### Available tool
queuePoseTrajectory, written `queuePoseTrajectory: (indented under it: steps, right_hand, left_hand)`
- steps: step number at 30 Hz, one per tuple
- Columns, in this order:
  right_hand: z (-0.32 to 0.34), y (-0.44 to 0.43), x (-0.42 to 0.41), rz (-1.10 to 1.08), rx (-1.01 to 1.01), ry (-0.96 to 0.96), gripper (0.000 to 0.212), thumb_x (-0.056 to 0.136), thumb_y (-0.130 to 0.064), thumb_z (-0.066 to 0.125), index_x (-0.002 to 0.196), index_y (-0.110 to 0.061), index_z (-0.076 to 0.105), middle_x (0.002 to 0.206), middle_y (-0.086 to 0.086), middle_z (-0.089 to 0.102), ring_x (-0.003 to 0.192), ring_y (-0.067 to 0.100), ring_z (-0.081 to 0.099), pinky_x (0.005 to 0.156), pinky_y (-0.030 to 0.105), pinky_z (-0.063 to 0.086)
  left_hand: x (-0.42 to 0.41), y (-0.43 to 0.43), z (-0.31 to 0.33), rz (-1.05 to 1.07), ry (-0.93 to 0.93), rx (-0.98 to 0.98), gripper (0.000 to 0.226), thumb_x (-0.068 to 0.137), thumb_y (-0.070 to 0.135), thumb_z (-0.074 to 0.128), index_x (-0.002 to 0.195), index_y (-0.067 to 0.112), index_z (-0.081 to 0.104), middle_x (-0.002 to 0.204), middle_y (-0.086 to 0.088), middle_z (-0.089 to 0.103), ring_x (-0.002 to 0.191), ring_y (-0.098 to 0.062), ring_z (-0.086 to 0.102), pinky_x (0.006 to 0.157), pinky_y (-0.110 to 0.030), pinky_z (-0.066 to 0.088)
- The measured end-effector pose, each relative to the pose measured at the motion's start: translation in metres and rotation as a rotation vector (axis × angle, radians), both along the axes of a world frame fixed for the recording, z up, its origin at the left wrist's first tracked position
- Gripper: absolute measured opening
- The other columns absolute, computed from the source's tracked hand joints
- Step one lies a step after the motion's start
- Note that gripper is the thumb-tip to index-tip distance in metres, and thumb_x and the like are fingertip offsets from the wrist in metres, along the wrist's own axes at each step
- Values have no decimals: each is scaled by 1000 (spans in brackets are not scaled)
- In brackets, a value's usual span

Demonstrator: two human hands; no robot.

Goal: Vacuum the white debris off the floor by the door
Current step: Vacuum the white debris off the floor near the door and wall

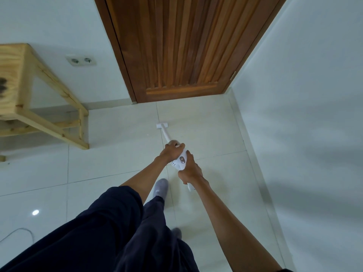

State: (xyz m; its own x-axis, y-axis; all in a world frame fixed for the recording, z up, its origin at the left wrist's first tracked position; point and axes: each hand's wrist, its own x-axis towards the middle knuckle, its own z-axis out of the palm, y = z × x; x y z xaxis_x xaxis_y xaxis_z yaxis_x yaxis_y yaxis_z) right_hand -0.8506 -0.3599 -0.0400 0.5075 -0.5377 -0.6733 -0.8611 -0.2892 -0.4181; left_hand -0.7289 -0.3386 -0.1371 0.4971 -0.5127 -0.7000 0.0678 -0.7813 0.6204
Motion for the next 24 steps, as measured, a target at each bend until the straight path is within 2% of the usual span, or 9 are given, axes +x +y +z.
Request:
queuePoseTrajectory:
  steps: [4, 8, 13, 15, 18, 20, 22, 24]
  right_hand:
    - [2, 12, -22, 20, 25, -3, 76, 81, -3, 60, 145, -18, 22, 127, 10, 51, 104, 32, 60, 53, 26, 40]
    - [4, 26, -43, 25, 27, 10, 78, 83, -4, 58, 148, -21, 18, 128, 9, 50, 106, 34, 58, 57, 28, 43]
    - [2, 43, -54, 1, 48, 0, 79, 82, -3, 56, 148, -23, 17, 128, 8, 50, 103, 33, 59, 46, 25, 39]
    - [1, 47, -50, 0, 34, -5, 78, 81, -3, 57, 147, -20, 20, 127, 7, 50, 100, 32, 60, 51, 26, 41]
    - [0, 45, -37, 6, 22, -9, 78, 79, -4, 58, 146, -19, 21, 128, 7, 50, 99, 31, 61, 62, 31, 45]
    - [-3, 41, -19, 11, 29, -15, 81, 79, -4, 58, 148, -20, 18, 132, 7, 49, 100, 31, 62, 58, 30, 47]
    - [-2, 35, -1, 22, 37, -16, 83, 78, -3, 57, 149, -21, 17, 137, 6, 45, 96, 30, 62, 48, 25, 41]
    - [-3, 29, 19, 20, 46, -8, 82, 79, -3, 55, 149, -21, 17, 137, 4, 45, 81, 27, 61, 45, 24, 37]
  left_hand:
    - [-20, 17, -1, 20, 10, -2, 43, 98, 44, 47, 133, 20, 53, 140, -14, 48, 102, -27, 51, 95, -36, 46]
    - [-39, 34, -1, 45, 23, -15, 43, 97, 45, 47, 132, 22, 53, 140, -14, 48, 102, -27, 54, 92, -34, 47]
    - [-53, 52, 0, 49, 29, -8, 46, 98, 44, 47, 139, 23, 48, 146, -16, 43, 120, -33, 54, 101, -39, 46]
    - [-49, 53, 0, 36, 30, -12, 46, 99, 43, 46, 141, 23, 46, 148, -16, 42, 124, -34, 53, 100, -38, 46]
    - [-36, 51, -2, 0, 31, -15, 45, 102, 39, 44, 144, 24, 43, 149, -14, 42, 129, -35, 49, 107, -43, 44]
    - [-20, 48, -1, 17, 36, -1, 48, 101, 41, 44, 145, 25, 41, 148, -13, 44, 127, -34, 50, 106, -43, 45]
    - [-3, 44, 2, 31, 31, 12, 53, 97, 46, 46, 146, 24, 41, 148, -11, 44, 128, -34, 49, 106, -43, 44]
    - [18, 38, 4, 17, 39, 21, 56, 94, 48, 46, 144, 24, 42, 148, -10, 44, 129, -34, 48, 108, -43, 42]
